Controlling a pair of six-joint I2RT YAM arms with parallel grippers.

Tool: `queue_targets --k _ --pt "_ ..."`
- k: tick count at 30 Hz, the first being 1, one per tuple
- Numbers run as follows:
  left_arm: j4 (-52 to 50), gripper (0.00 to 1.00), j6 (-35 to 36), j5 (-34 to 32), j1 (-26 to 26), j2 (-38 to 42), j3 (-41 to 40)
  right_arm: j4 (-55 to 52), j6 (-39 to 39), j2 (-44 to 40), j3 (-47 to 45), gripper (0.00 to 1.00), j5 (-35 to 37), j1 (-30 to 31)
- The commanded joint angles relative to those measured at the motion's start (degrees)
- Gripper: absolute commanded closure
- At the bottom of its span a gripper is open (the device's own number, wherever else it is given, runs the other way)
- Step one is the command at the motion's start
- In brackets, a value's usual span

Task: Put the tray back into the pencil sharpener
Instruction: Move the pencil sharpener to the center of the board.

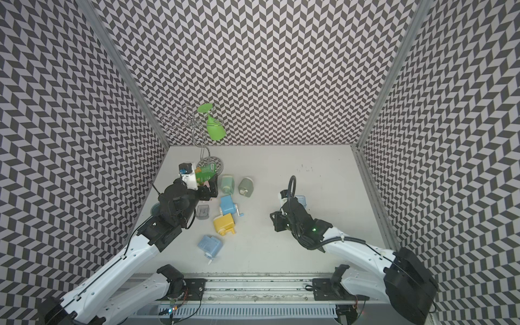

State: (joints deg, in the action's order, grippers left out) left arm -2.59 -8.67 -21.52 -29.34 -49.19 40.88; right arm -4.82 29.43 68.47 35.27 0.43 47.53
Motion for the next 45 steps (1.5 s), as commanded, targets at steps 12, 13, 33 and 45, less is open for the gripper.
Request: queue_targets --k 12,13,33,45 --pt "-5.25 0.0 -12.8 18.34 14.79 -5.33 -1.89 1.01 -5.42 19.66 17.86 0.61 4.99 11.4" --pt "-5.65 0.0 -13.55 18.53 15.67 -5.71 -1.95 0.27 -5.56 20.65 19.18 0.57 6.54 12.12" --pt "-2.46 0.01 -17.51 18.4 23.13 1.1 -5.55 -14.5 -9.96 48.83 55.21 0.25 16.75 14.29" --pt "-2.58 0.01 -17.04 18.71 23.1 1.57 -5.38 -21.75 -10.88 58.47 66.2 0.14 21.72 13.95"
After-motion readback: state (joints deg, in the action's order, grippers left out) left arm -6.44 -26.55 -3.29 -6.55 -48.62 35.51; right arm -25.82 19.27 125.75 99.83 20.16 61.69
